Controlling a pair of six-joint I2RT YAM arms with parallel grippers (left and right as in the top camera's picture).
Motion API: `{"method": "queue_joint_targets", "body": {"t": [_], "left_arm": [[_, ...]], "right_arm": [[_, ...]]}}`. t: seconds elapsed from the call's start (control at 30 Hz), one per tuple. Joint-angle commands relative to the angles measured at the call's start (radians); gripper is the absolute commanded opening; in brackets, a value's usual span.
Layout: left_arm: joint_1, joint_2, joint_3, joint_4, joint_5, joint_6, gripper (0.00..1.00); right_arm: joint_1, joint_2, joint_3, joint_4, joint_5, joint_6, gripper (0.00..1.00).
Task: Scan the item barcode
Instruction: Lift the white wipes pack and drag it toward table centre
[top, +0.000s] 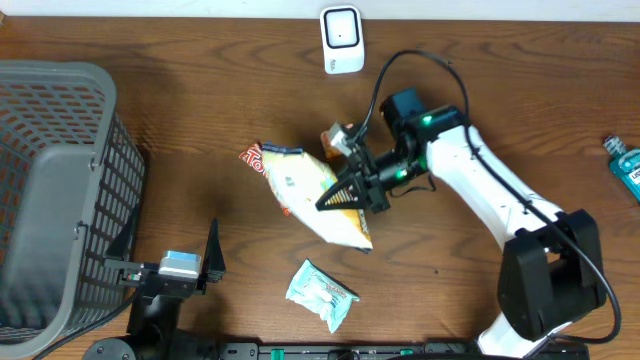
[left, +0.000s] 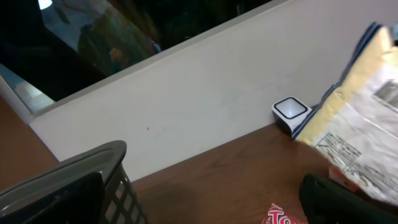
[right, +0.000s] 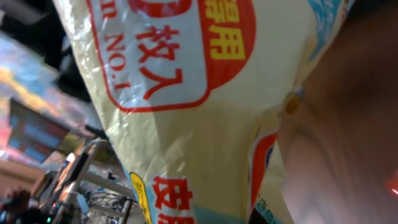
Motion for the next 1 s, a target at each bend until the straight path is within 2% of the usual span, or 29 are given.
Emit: {"method": "queue_joint_targets", "body": {"t": [0.0, 0.8, 0.97], "left_arm": [[-0.005, -0.006, 0.002, 0.005, -0.013, 0.006, 1.00], [-0.005, -0.006, 0.002, 0.004, -0.013, 0.006, 1.00], [-0.005, -0.006, 0.002, 0.004, -0.013, 0.006, 1.00]], "right_arm": [[0.016, 0.007, -0.034, 0.008, -0.145, -0.111, 0.01], [0.057, 0.007, -0.040, 0.005, -0.145, -0.149, 0.01], [0.068, 0.007, -0.040, -0.042, -0.131, -0.141, 0.01]]}}
